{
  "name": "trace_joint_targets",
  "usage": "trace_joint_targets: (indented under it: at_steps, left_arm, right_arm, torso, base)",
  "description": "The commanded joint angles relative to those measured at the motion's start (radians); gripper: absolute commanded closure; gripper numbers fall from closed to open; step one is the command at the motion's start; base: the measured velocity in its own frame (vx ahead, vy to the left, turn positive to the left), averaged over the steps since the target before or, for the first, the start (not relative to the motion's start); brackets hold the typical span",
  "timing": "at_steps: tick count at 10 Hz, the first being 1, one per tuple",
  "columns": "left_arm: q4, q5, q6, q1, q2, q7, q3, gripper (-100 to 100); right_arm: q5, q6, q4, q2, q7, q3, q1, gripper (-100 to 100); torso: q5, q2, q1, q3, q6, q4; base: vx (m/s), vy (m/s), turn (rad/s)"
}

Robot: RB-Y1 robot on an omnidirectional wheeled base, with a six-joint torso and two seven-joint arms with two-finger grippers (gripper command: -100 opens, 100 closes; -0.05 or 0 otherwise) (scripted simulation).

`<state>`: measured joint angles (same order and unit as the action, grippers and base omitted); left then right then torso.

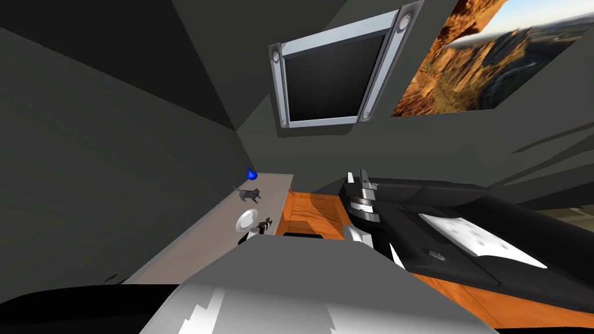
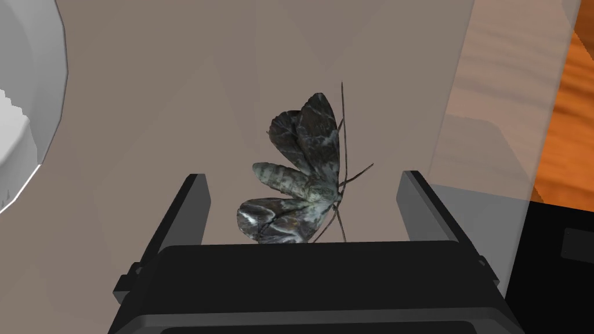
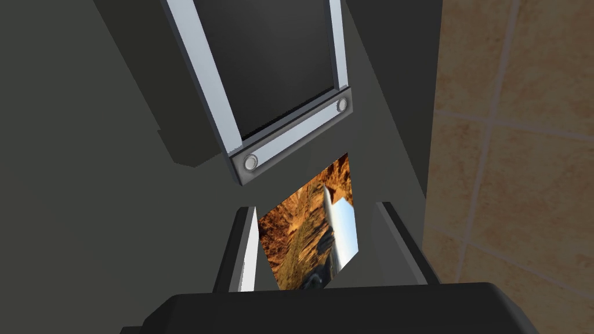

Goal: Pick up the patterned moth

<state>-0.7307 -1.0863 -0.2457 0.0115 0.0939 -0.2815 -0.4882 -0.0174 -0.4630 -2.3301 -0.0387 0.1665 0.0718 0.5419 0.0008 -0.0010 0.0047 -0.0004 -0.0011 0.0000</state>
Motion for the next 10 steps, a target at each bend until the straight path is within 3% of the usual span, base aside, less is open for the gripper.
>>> trace_joint_targets:
  at_steps: [1,3,4,8,9,10]
  left_arm:
    - [0.019,-0.041,0.020,-0.006,-0.007,0.039,0.007,-100]
    - [0.015,-0.034,0.019,-0.005,-0.007,0.029,0.006,-100]
    - [0.016,-0.036,0.020,-0.005,-0.007,0.033,0.006,100]
    - [0.016,-0.034,0.016,-0.005,-0.008,0.034,0.009,100]
    - [0.016,-0.034,0.016,-0.005,-0.009,0.034,0.009,0]
    - [0.024,-0.036,0.046,-0.011,-0.033,0.046,0.012,100]
  right_arm:
    - [0.000,0.000,0.000,0.000,0.000,0.000,0.000,0]
    - [0.000,0.000,0.000,0.000,0.000,0.000,0.000,0]
    - [0.000,0.000,0.000,0.000,0.000,0.000,0.000,0]
    - [0.000,0.000,0.000,0.000,0.000,0.000,0.000,0]
    - [0.000,0.000,0.000,0.000,0.000,0.000,0.000,0]
    - [0.000,0.000,0.000,0.000,0.000,0.000,0.000,0]
  torso:
    - [0.000,0.000,0.000,0.000,0.000,0.000]
    - [0.000,0.000,-0.003,0.000,0.000,0.000]
    - [-0.001,0.000,-0.005,0.000,0.000,0.000]
    - [0.000,-0.002,-0.003,-0.001,-0.001,-0.001]
    - [0.000,-0.002,-0.003,-0.002,-0.001,-0.001]
    - [0.000,-0.002,-0.003,-0.002,-0.001,-0.001]
  base:
    - [0.023,0.094,-0.005]
    - [0.009,0.025,-0.002]
    - [0.000,0.000,0.000]
    - [0.000,0.000,0.000]
    - [0.000,0.000,0.000]
    - [0.008,0.039,0.024]
